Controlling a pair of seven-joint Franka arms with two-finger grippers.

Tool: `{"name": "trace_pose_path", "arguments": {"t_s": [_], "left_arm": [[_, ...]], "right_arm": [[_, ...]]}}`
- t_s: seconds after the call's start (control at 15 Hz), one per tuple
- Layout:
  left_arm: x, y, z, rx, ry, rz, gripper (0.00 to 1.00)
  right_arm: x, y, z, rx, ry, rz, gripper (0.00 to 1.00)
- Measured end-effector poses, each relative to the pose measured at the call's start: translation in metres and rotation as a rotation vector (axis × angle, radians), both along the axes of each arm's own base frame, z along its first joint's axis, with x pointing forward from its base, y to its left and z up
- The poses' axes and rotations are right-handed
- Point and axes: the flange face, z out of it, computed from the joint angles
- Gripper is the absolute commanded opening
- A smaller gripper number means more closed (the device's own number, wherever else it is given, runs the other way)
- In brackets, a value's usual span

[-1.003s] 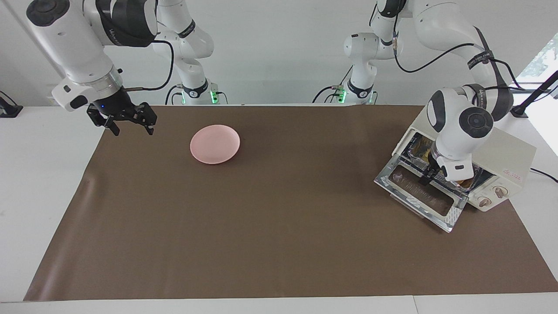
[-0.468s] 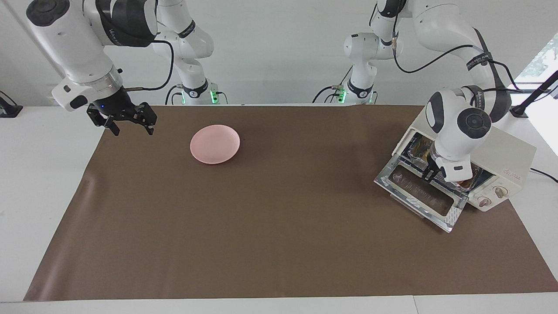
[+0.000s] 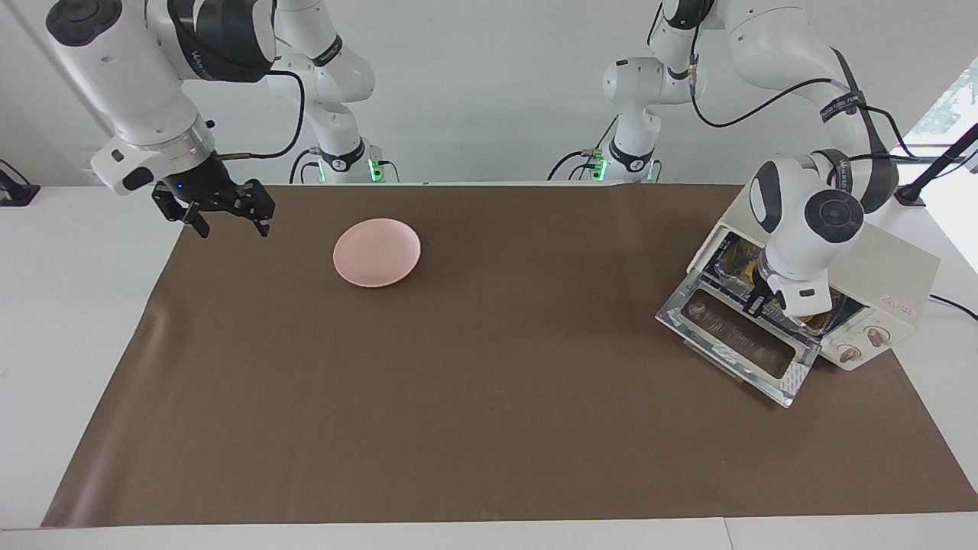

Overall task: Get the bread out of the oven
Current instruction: 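Grasp the foil tray edge inside the oven with the left gripper, then pull the foil tray out of the oven and lower it onto the table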

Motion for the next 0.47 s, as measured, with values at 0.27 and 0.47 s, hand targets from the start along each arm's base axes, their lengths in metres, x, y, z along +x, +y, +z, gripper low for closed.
{"name": "trace_pose_path", "arguments": {"t_s": [0.27,0.47], "left_arm": [[0.009,-0.01,0.015,0.043,-0.051,-0.087,0.0],[0.021,-0.043,0.039,0.037,-0.107,-0.175,0.0]], "right_arm": [[0.0,0.0,0.0,0.0,0.0,0.0,1.0],[0.0,0.0,0.0,0.0,0.0,0.0,1.0]]}}
